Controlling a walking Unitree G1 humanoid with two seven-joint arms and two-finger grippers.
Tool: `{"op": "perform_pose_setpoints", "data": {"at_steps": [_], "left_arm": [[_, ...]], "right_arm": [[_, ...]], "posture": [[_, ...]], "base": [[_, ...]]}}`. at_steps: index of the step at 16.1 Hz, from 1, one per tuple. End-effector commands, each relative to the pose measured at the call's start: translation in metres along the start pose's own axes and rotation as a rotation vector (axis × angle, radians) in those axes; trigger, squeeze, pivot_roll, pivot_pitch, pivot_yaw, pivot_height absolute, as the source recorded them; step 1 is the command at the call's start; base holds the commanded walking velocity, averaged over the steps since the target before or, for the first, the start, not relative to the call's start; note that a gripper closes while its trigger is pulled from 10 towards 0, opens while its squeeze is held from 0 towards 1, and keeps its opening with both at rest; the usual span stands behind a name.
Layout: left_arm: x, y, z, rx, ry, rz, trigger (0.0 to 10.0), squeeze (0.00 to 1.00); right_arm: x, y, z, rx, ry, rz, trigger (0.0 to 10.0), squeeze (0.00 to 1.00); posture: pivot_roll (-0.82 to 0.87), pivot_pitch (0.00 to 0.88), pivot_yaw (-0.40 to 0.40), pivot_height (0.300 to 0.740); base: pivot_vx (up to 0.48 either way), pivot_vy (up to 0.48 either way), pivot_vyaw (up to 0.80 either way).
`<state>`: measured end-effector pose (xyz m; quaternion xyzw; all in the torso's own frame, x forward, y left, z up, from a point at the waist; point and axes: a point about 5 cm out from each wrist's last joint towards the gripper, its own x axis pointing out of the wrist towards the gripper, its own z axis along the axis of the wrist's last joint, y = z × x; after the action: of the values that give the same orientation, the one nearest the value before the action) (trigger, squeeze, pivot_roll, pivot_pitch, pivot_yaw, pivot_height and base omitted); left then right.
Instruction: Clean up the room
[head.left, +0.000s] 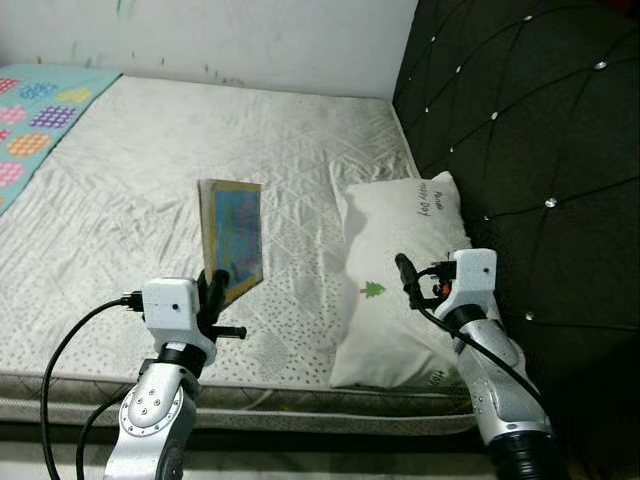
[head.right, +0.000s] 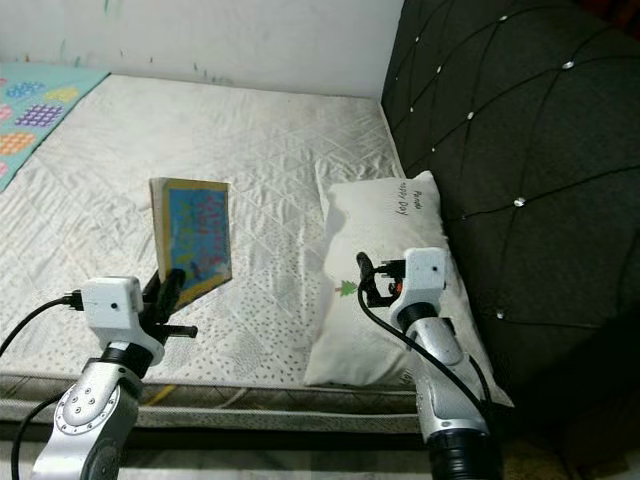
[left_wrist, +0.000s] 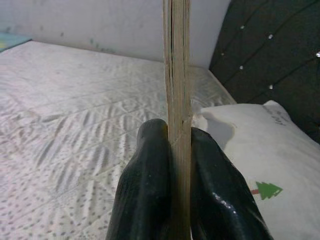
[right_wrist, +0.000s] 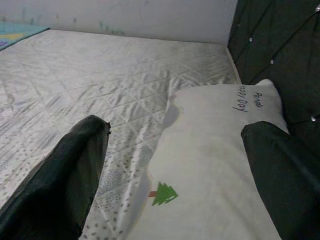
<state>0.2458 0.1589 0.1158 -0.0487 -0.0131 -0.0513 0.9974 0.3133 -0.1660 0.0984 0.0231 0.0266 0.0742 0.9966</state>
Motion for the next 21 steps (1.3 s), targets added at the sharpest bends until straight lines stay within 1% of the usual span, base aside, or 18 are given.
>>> {"op": "perform_pose_setpoints", "data": {"at_steps": [1, 2, 3, 6, 9, 11, 13, 14, 15, 16, 17, 19, 21], "left_arm": [[0.003, 0.003, 0.01, -0.002, -0.061, 0.017, 10.0, 0.0], [0.003, 0.005, 0.011, 0.0, -0.067, 0.031, 10.0, 0.0], [0.004, 0.009, 0.012, 0.004, -0.077, 0.053, 10.0, 0.0], [0.003, 0.009, 0.009, -0.005, -0.071, 0.058, 10.0, 0.0], [0.006, 0.008, 0.005, -0.02, -0.059, 0.054, 10.0, 0.0], [0.01, 0.009, 0.004, -0.027, -0.061, 0.063, 10.0, 0.0], [0.015, 0.01, 0.004, -0.031, -0.063, 0.069, 10.0, 0.0], [0.017, 0.01, 0.005, -0.031, -0.066, 0.072, 10.0, 0.0], [0.017, 0.01, 0.006, -0.031, -0.069, 0.076, 10.0, 0.0], [0.017, 0.011, 0.006, -0.03, -0.072, 0.08, 10.0, 0.0], [0.015, 0.013, 0.006, -0.026, -0.073, 0.093, 10.0, 0.0], [0.01, 0.016, 0.005, -0.02, -0.073, 0.108, 10.0, 0.0], [0.006, 0.021, 0.005, 0.003, -0.076, 0.126, 10.0, 0.0]], "right_arm": [[0.0, -0.002, 0.001, -0.001, 0.0, -0.008, 10.0, 0.0], [0.0, -0.003, 0.001, -0.001, 0.001, -0.01, 10.0, 0.0], [0.0, -0.004, 0.0, 0.002, 0.003, -0.018, 10.0, 0.0], [-0.003, -0.005, -0.004, 0.008, 0.008, -0.032, 10.0, 0.0], [-0.002, -0.005, -0.008, 0.017, 0.015, -0.038, 10.0, 0.0], [0.002, -0.001, -0.009, 0.031, 0.011, -0.036, 10.0, 0.0], [0.01, 0.012, -0.009, 0.047, 0.004, -0.005, 10.0, 0.0], [0.012, 0.017, -0.006, 0.038, -0.006, 0.013, 10.0, 0.0], [0.013, 0.017, -0.006, 0.033, -0.007, 0.019, 10.0, 0.0], [0.012, 0.017, -0.005, 0.03, -0.007, 0.023, 10.0, 0.0], [0.012, 0.016, -0.006, 0.024, -0.008, 0.022, 10.0, 0.0], [0.01, 0.011, -0.006, 0.041, -0.013, 0.011, 10.0, 0.0], [0.008, 0.008, -0.005, 0.04, -0.017, 0.008, 10.0, 0.0]], "posture": [[-0.04, 0.073, -0.097, 0.74], [-0.04, 0.071, -0.097, 0.74], [-0.04, 0.067, -0.093, 0.74], [-0.04, 0.042, -0.088, 0.74], [-0.03, 0.012, -0.076, 0.74], [-0.03, 0.0, -0.061, 0.74], [-0.02, 0.0, -0.057, 0.74], [-0.02, 0.0, -0.06, 0.74], [-0.02, 0.0, -0.06, 0.74], [-0.02, 0.0, -0.064, 0.74], [-0.02, 0.01, -0.07, 0.74], [-0.02, 0.028, -0.077, 0.74], [-0.02, 0.045, -0.086, 0.74]], "base": [[0.0, 0.0, 0.0], [0.0, 0.0, 0.0], [0.0, 0.0, -0.8], [0.0, 0.0, -0.68], [0.0, 0.0, 0.0], [0.0, 0.0, 0.0], [0.0, 0.0, 0.0], [0.0, 0.0, 0.0], [0.0, 0.0, 0.0], [0.0, 0.0, 0.0], [0.0, 0.0, 0.8], [0.0, 0.0, 0.0], [0.0, 0.0, 0.0]]}}
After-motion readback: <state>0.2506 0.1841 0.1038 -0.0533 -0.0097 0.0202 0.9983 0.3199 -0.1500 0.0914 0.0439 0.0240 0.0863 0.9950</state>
